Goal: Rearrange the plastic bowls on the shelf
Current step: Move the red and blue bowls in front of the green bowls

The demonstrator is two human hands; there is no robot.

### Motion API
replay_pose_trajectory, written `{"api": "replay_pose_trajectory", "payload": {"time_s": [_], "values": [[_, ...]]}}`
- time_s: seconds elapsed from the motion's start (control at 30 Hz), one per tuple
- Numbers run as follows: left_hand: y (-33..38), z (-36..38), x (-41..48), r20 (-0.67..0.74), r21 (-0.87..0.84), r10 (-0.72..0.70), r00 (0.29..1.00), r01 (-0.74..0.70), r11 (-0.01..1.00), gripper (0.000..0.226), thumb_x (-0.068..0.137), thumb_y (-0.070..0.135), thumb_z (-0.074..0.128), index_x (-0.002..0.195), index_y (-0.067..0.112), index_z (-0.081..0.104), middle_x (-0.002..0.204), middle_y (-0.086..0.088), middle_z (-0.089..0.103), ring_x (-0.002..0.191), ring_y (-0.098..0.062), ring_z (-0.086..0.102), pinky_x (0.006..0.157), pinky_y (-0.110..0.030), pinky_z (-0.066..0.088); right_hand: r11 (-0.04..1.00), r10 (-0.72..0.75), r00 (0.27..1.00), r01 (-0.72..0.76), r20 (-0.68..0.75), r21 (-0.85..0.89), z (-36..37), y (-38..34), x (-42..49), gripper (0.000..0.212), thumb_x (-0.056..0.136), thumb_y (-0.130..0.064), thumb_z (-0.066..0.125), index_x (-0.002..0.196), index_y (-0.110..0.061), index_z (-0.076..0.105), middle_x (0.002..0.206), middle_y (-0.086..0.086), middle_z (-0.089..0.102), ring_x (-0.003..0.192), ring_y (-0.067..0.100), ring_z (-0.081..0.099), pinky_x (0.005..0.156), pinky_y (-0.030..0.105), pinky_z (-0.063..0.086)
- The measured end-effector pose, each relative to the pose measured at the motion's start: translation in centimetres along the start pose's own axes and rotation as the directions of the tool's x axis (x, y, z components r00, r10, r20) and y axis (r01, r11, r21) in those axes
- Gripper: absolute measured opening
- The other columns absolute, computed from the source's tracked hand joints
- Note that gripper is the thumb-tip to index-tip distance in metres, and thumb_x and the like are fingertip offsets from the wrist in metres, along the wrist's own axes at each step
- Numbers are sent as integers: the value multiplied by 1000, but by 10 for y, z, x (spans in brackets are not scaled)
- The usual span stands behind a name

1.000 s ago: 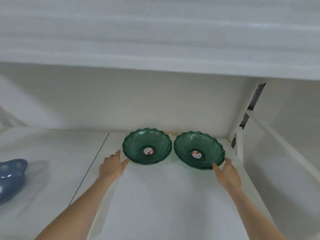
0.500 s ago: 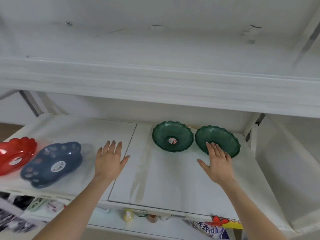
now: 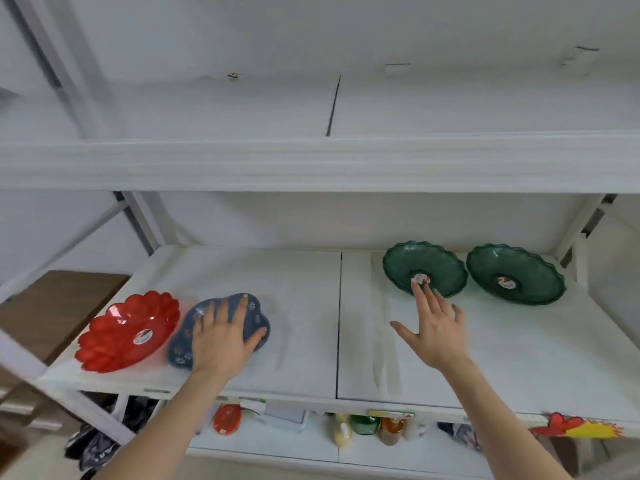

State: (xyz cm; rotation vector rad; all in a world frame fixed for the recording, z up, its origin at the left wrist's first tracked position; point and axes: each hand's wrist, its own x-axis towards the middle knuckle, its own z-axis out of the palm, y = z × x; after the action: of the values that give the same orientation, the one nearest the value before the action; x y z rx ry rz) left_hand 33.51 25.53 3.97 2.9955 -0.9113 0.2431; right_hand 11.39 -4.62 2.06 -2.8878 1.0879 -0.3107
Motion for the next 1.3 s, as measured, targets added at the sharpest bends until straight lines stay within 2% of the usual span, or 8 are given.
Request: {"api": "replay_pose_trajectory", "payload": {"time_s": [0.33, 0.47, 0.63, 0.8, 0.93, 1.03, 1.17, 1.3], "values": [[-141, 27, 1, 1, -33, -89, 996, 89, 996, 80, 80, 72, 25, 135, 19, 49, 125, -19, 64, 118, -40, 57, 87, -52, 52, 996, -47, 999, 45, 17, 72, 38, -157, -14, 92, 80, -77, 16, 153, -22, 4, 156, 3, 34, 146, 23, 26, 115, 46, 23], [-211, 39, 16, 3, -38, -55, 998, 55, 998, 87, 81, 76, 15, 137, 18, 49, 126, -19, 63, 118, -39, 57, 87, -51, 51, 996, 32, 999, -34, 24, 88, 58, -222, -22, 96, 76, -81, 7, 153, -23, 10, 154, 3, 36, 144, 24, 30, 113, 47, 28], [-286, 47, 36, 44, -8, 25, 999, -25, 1000, 78, 81, 70, 27, 136, 19, 49, 123, -18, 65, 113, -38, 60, 83, -49, 54, 986, 144, 989, -146, 33, 86, 78, -292, -32, 100, 73, -82, 1, 153, -23, 9, 154, 4, 36, 144, 23, 30, 112, 46, 29], [-343, 64, 53, 63, 15, 99, 993, -100, 995, 75, 81, 70, 28, 129, 19, 54, 114, -16, 69, 105, -37, 64, 78, -47, 55, 963, 234, 969, -242, 72, 118, 93, -340, -39, 98, 74, -81, 11, 152, -22, 12, 154, 5, 36, 142, 23, 33, 108, 45, 33], [-378, 91, 66, 58, 14, 97, 994, -98, 995, 71, 82, 67, 43, 130, 17, 55, 106, -17, 70, 86, -36, 69, 61, -41, 57, 920, 320, 936, -344, 147, 188, 112, -362, -36, 88, 82, -72, 31, 152, -21, 12, 150, 4, 42, 130, 26, 46, 100, 45, 39], [-398, 111, 73, 56, -69, 59, 997, -55, 996, 76, 81, 68, 43, 140, 21, 43, 105, -12, 67, 80, -28, 68, 55, -35, 54, 867, 371, 907, -415, 199, 275, 128, -372, -28, 82, 85, -64, 42, 149, -20, 17, 141, 10, 50, 120, 32, 54, 93, 46, 46], [-415, 136, 77, 99, -190, 34, 995, -15, 982, 76, 86, 66, 36, 148, 28, 14, 96, -1, 63, 68, -15, 62, 52, -26, 45, 785, 443, 876, -482, 191, 388, 142, -380, -21, 82, 86, -53, 53, 149, -13, 17, 140, 17, 43, 116, 39, 55, 85, 48, 50], [-420, 160, 82, 118, -343, 62, 991, -18, 939, 73, 91, 56, 40, 149, 19, 14, 82, 4, 67, 63, -11, 63, 52, -21, 48, 740, 485, 852, -520, 197, 427, 156, -380, -17, 77, 85, -38, 62, 144, -6, 25, 131, 24, 49, 111, 43, 55, 86, 49, 50]]}}
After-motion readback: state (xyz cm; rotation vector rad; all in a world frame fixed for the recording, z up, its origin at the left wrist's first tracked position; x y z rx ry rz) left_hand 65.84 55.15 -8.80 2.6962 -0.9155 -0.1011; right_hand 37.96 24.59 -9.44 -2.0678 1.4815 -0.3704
